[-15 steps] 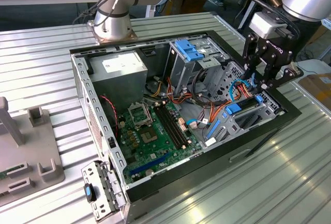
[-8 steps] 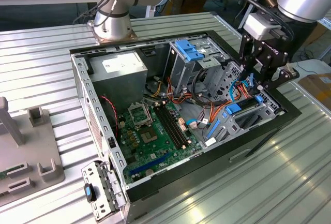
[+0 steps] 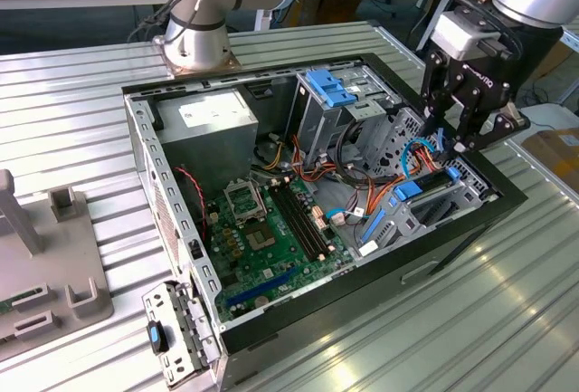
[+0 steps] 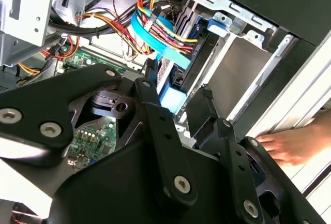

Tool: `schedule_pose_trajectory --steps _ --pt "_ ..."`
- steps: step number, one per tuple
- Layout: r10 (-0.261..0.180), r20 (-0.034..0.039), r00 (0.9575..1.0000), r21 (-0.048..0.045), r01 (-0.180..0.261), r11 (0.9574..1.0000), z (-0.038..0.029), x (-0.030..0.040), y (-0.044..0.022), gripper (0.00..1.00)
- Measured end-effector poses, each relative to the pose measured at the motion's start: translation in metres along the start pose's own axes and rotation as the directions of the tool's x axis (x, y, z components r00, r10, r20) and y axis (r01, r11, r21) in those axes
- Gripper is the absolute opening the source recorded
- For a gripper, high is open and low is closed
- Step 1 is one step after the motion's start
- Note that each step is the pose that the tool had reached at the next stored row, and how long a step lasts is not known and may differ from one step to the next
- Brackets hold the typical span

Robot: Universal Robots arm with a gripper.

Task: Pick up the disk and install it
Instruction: 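Insert the second disk wire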

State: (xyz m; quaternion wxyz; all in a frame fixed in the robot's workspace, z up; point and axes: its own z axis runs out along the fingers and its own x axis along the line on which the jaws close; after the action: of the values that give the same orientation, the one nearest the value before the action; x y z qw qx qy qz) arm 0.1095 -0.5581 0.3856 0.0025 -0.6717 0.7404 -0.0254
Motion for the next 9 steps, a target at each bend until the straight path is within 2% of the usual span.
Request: schedule_pose_trajectory --steps 4,7,9 --pt "0.002 -0.0043 1.0000 -0.0039 -0.002 1.0000 -0.0001 -0.0007 -0.0073 0.49" --pt "0.001 -0.0082 1.0000 -0.0127 -0.001 0.9999 0.0001 -0.0017 -0.0170 0.49" --pt "0.001 -0.0083 1.0000 -0.0128 -0.002 0.9999 -0.0017 -0.0015 -0.0170 0.49"
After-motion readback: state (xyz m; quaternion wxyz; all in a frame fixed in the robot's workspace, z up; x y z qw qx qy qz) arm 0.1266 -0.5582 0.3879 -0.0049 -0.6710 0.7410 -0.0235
